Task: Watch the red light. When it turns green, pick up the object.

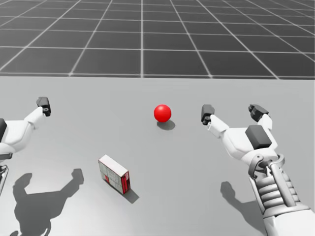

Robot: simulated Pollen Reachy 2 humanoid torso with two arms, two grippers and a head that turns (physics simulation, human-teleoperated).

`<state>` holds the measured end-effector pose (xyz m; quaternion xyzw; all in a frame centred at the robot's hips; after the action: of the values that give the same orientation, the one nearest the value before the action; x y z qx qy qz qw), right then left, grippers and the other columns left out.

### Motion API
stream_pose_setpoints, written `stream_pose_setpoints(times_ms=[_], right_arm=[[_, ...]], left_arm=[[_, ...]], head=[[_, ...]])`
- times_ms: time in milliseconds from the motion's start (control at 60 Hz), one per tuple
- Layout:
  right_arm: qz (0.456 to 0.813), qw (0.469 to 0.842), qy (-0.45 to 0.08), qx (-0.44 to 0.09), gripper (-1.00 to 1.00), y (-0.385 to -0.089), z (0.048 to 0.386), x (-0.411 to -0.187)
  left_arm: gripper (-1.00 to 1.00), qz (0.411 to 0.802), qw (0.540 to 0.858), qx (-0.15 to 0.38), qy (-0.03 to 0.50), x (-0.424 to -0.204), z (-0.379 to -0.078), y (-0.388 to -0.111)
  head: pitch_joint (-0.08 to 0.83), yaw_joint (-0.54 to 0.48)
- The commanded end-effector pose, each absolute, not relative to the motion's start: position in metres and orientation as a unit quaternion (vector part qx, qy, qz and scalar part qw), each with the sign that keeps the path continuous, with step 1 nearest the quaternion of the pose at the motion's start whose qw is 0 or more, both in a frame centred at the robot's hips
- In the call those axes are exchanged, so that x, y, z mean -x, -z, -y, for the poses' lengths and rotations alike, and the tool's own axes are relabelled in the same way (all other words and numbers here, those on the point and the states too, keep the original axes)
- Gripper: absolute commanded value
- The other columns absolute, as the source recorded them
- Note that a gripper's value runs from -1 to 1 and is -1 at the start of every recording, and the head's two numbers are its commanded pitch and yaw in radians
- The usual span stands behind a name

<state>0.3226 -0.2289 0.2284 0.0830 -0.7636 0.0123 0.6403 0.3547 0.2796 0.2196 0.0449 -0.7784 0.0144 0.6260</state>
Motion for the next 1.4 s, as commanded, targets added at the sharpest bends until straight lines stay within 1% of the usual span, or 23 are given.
stream_pose_setpoints(times_ms=[17, 1400], right_arm=[[0.763, 0.641, -0.007, -0.088, -1.0, -0.227, 0.2257, -0.322], [0.765, 0.638, -0.016, -0.08, -1.0, -0.2268, 0.2254, -0.3222]], left_arm=[[-1.0, 0.779, 0.626, -0.045, -0.015, -0.3548, -0.28, -0.2197], [-1.0, 0.779, 0.626, -0.045, -0.013, -0.3551, -0.2793, -0.2195]], head=[[0.476, -0.07], [0.47, -0.08]])
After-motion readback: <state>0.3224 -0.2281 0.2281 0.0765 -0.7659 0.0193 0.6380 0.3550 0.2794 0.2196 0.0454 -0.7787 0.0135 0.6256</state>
